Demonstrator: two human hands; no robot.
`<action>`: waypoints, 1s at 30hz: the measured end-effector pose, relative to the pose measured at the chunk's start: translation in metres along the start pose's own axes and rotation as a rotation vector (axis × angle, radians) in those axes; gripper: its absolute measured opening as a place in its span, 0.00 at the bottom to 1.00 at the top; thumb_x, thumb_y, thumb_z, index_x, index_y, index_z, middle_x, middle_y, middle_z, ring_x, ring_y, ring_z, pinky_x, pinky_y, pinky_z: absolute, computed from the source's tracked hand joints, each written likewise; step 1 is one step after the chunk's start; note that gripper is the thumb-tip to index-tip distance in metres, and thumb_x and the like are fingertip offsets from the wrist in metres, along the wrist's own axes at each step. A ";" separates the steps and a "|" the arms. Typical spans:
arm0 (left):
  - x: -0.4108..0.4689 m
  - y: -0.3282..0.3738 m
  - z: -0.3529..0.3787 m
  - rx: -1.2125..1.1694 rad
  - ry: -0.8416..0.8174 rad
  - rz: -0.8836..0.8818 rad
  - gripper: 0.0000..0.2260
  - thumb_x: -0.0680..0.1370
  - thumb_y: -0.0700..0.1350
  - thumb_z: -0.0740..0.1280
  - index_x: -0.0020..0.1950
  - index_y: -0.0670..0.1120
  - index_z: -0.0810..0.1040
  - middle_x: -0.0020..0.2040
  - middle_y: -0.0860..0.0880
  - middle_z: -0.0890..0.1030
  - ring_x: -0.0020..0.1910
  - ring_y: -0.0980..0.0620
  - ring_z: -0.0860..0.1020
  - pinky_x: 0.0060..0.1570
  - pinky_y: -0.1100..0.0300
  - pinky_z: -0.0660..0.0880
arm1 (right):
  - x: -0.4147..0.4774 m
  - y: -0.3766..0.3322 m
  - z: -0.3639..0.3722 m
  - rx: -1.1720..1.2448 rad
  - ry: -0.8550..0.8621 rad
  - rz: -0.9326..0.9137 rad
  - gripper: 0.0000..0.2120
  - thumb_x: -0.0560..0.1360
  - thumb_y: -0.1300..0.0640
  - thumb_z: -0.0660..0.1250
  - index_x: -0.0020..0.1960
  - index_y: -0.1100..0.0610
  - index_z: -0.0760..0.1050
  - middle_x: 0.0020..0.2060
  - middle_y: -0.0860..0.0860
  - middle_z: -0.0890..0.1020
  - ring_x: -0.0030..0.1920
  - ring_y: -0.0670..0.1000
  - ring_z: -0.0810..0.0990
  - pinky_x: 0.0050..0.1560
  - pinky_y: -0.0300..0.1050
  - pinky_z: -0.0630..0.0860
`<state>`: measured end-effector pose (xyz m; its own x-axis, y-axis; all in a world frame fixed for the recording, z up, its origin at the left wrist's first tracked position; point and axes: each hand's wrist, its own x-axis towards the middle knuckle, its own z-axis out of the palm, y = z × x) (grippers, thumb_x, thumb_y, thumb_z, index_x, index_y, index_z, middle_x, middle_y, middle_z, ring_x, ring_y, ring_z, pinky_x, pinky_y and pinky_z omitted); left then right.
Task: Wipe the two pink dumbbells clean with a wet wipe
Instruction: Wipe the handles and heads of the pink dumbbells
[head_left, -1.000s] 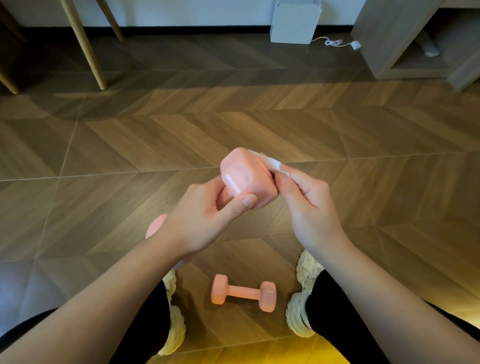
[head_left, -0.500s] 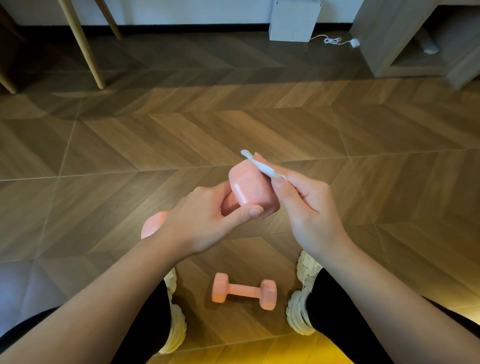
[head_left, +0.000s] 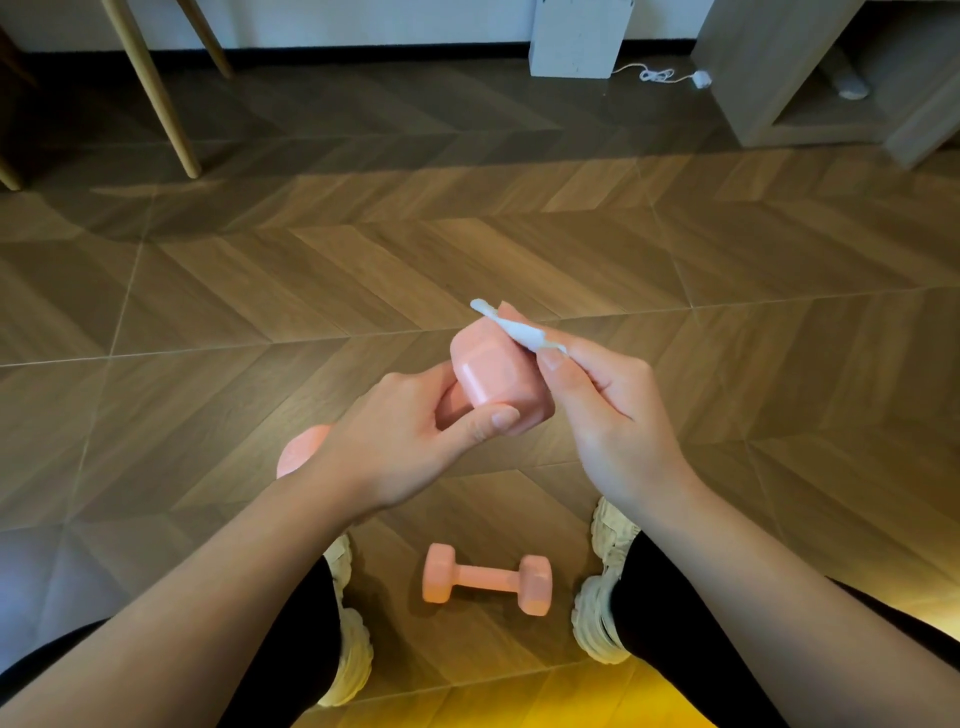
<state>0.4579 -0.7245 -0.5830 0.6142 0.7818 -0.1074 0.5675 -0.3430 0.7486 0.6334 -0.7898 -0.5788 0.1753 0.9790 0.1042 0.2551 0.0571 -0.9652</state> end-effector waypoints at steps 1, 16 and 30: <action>0.000 0.000 0.000 0.004 -0.008 0.000 0.18 0.68 0.77 0.53 0.38 0.66 0.71 0.32 0.69 0.75 0.32 0.63 0.73 0.30 0.58 0.59 | 0.001 0.000 0.000 -0.008 -0.001 0.010 0.16 0.82 0.59 0.56 0.64 0.50 0.78 0.58 0.46 0.83 0.59 0.47 0.80 0.60 0.50 0.77; 0.003 -0.002 0.004 -0.080 -0.028 -0.039 0.21 0.68 0.75 0.53 0.35 0.59 0.70 0.29 0.69 0.74 0.31 0.65 0.72 0.32 0.69 0.64 | 0.000 -0.003 -0.001 -0.004 0.001 0.014 0.17 0.82 0.59 0.55 0.64 0.60 0.78 0.61 0.50 0.82 0.63 0.47 0.78 0.64 0.51 0.74; 0.004 -0.002 0.004 -0.181 -0.043 -0.149 0.25 0.67 0.75 0.55 0.37 0.53 0.73 0.26 0.58 0.74 0.26 0.58 0.69 0.33 0.57 0.67 | -0.003 -0.004 -0.002 -0.042 0.005 -0.037 0.16 0.83 0.59 0.56 0.64 0.58 0.79 0.57 0.47 0.83 0.59 0.44 0.79 0.60 0.44 0.75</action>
<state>0.4612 -0.7227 -0.5877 0.5560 0.7927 -0.2501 0.5483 -0.1236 0.8271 0.6337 -0.7931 -0.5752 0.1696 0.9754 0.1409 0.3009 0.0849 -0.9499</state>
